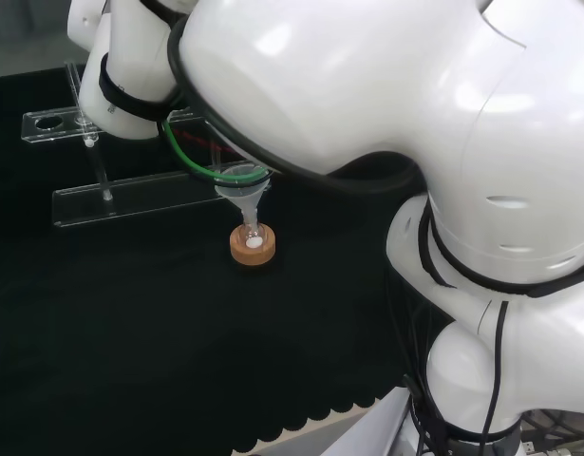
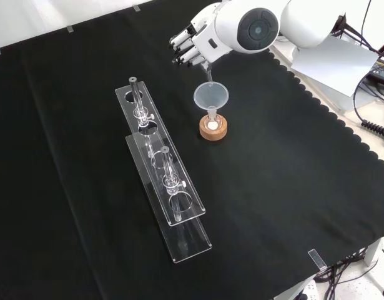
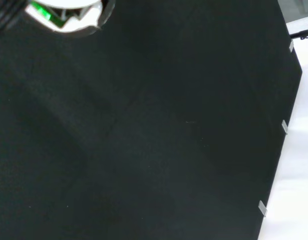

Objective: Pour all the NaCl from the weighing funnel into the round-bottom flask.

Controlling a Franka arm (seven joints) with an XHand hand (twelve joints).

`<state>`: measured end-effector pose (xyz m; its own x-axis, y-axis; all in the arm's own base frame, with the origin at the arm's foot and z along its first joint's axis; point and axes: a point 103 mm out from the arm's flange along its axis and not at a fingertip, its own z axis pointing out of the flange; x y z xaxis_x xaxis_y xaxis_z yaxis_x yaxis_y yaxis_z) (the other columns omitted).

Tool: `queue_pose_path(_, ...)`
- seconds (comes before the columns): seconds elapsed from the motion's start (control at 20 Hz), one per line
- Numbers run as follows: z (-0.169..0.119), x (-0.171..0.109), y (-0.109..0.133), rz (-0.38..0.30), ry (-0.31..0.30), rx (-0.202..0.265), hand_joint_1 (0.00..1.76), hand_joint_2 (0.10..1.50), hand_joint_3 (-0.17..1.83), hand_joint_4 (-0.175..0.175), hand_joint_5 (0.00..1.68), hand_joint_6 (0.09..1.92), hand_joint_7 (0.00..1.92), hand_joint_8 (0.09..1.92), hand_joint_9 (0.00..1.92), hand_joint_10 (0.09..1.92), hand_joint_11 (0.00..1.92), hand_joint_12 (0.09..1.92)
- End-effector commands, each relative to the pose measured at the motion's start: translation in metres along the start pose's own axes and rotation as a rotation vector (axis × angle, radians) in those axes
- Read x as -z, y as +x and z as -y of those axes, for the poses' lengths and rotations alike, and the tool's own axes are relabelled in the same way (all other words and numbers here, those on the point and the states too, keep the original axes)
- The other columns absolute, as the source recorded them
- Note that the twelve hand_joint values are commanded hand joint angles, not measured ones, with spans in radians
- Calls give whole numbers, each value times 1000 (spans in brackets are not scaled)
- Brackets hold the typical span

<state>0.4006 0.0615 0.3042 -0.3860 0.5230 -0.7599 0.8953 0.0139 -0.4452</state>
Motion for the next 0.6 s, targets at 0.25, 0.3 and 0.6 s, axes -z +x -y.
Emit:
queue_pose_path(0.25, 1, 4, -2, 28, 15, -9, 1108, 611, 793, 175, 1209, 853, 413, 644, 780, 487, 488, 1248)
queue_pose_path(0.3, 2, 4, -2, 30, 17, -11, 1108, 611, 793, 175, 1209, 853, 413, 643, 780, 488, 487, 1248)
queue_pose_path(0.6, 2, 4, -2, 38, 27, -18, 1108, 611, 792, 175, 1209, 852, 410, 643, 777, 489, 483, 1250)
